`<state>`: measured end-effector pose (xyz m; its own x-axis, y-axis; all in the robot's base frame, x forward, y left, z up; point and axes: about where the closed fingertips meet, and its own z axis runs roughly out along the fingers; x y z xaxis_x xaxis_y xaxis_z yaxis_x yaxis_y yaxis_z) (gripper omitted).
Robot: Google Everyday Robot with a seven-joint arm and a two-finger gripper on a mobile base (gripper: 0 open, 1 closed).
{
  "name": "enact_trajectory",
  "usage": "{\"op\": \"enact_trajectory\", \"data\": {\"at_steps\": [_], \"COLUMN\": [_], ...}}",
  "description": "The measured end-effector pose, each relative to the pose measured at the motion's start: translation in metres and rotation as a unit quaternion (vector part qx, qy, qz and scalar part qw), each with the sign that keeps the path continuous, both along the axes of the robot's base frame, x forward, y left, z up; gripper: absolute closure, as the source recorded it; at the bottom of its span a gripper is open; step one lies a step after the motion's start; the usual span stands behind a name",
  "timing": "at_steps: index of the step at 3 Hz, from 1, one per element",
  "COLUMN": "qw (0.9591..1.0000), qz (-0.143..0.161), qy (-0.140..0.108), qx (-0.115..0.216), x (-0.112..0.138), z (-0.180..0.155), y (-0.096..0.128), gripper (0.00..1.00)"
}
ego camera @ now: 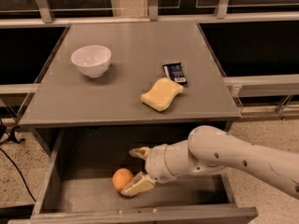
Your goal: Pick orange from top drawer and place on counter
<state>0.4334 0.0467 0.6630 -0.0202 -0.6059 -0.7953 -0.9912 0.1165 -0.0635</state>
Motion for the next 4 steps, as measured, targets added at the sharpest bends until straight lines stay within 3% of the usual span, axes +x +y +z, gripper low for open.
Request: {"op": "enact_trajectory", "data": {"at_steps": [4], "qw": [0.9999], "qz": [0.011], "qy": [0.004], "qx": [0.004], "x": [-0.001], "z": [-0.036], "y": [0.019], "gripper": [0.39]}}
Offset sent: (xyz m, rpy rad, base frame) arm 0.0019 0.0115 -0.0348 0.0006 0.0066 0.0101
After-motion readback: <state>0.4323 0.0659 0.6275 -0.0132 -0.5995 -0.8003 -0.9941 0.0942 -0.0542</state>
